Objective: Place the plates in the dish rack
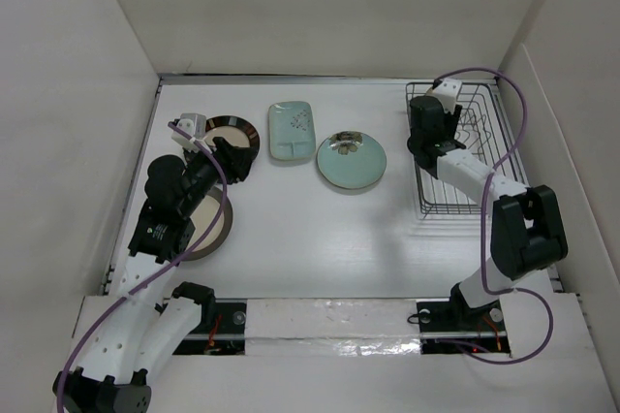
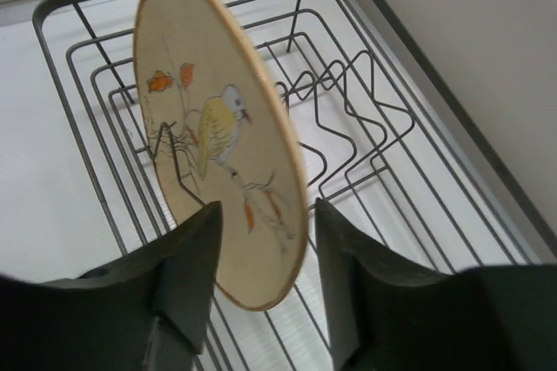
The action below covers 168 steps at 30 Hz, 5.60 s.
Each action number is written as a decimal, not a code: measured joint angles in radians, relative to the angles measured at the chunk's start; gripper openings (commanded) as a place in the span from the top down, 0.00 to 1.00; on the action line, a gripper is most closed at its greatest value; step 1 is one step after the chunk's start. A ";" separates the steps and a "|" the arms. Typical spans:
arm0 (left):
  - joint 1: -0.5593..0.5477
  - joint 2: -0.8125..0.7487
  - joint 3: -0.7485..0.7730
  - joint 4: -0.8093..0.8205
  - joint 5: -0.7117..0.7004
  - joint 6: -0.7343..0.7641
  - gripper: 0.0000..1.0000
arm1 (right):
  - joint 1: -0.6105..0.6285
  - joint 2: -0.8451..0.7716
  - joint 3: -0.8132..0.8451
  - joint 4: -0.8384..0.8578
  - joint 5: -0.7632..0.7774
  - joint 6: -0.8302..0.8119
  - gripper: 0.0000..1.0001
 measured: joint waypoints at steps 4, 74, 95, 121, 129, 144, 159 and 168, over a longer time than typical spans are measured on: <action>0.000 0.000 0.000 0.000 0.000 0.000 0.55 | -0.005 -0.006 0.018 -0.029 -0.034 0.035 0.22; 0.000 -0.017 0.000 -0.031 -0.098 -0.014 0.63 | 0.199 0.798 0.728 -0.016 -1.038 0.495 1.00; -0.014 -0.033 0.000 -0.031 -0.073 -0.014 0.62 | -0.186 -0.146 0.449 -0.174 -0.594 0.181 1.00; -0.314 -0.288 0.006 -0.032 -0.127 0.023 0.55 | -0.572 -0.024 0.423 -0.266 -0.486 -0.346 1.00; -0.349 -0.321 0.008 -0.040 -0.146 0.032 0.55 | -0.526 0.027 0.440 -0.264 -0.478 -0.555 1.00; -0.367 -0.320 0.008 -0.056 -0.162 0.035 0.55 | -0.415 0.138 0.395 -0.258 -0.428 -0.736 1.00; -0.387 -0.320 0.008 -0.058 -0.174 0.039 0.55 | -0.401 0.163 0.394 -0.188 -0.322 -0.818 1.00; -0.387 -0.319 0.008 -0.060 -0.175 0.039 0.55 | -0.402 0.180 0.391 -0.182 -0.304 -0.832 1.00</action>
